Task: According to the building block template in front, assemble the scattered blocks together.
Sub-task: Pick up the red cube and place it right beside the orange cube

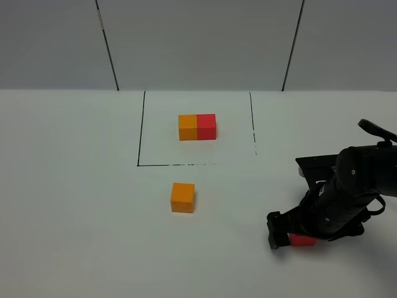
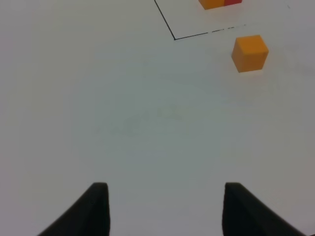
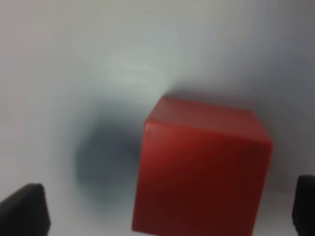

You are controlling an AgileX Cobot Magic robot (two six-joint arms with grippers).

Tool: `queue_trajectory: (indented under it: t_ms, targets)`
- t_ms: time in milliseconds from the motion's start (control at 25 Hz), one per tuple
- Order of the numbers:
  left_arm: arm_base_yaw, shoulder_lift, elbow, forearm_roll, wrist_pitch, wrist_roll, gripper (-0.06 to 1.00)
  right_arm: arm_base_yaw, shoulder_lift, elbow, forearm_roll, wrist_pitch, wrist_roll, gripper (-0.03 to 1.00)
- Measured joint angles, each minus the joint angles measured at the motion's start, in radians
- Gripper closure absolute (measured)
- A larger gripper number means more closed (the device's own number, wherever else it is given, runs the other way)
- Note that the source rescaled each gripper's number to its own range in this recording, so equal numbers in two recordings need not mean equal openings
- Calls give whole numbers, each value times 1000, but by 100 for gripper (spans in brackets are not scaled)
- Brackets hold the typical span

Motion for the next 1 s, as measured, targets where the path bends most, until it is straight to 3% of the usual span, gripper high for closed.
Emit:
queue_trajectory:
  t_ms: [400, 520, 640, 760, 960, 1000]
  targets:
    - [0, 0, 0, 0, -1, 0, 66, 0, 43, -3, -2, -45, 17, -2]
    - [0, 0, 0, 0, -1, 0, 66, 0, 44, -3, -6, -44, 17, 4]
    - [0, 0, 0, 0, -1, 0, 66, 0, 45, -3, -23, -39, 17, 18]
    - [0, 0, 0, 0, -1, 0, 66, 0, 47, -4, -23, -36, 17, 38]
    - [0, 0, 0, 0, -1, 0, 66, 0, 52, -4, -22, -33, 17, 82]
    - [0, 0, 0, 0, -1, 0, 66, 0, 52, -4, -22, -33, 16, 82]
